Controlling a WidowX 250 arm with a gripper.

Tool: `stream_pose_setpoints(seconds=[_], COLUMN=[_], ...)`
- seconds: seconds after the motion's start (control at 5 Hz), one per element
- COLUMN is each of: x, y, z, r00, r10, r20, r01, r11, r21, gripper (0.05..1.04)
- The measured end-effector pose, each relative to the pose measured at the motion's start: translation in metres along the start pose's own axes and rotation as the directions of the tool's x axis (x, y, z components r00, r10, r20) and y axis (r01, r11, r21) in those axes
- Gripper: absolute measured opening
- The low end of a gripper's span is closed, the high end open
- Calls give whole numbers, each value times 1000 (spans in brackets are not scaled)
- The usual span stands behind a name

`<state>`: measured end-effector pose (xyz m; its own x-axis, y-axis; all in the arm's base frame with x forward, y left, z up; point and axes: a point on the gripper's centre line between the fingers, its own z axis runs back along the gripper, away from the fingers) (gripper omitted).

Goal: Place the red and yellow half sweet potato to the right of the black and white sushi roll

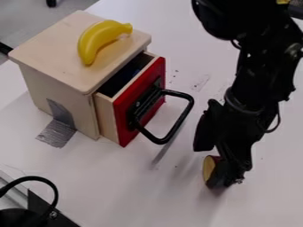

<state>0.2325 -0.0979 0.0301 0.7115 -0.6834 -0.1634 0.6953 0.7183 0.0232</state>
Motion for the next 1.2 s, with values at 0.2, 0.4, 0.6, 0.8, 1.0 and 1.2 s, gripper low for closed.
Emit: stream_pose_setpoints(seconds=[0.2, 0.4, 0.6, 0.8, 1.0, 1.2], x=[10, 17, 20, 19, 11, 10], y=[2, 3, 0, -1, -4, -6], z=[-6, -9, -17, -20, -24, -25], r00=[1000, 999, 999, 999, 998, 998], r10=[-16, -24, -33, -31, -38, -41], r20=[7, 24, 2, -15, -42, -47], r01=[16, 24, 33, 31, 37, 39], r11=[1000, 1000, 999, 999, 999, 999], r21=[0, 2, -4, -9, -17, -32], gripper=[997, 997, 997, 997, 952, 814])
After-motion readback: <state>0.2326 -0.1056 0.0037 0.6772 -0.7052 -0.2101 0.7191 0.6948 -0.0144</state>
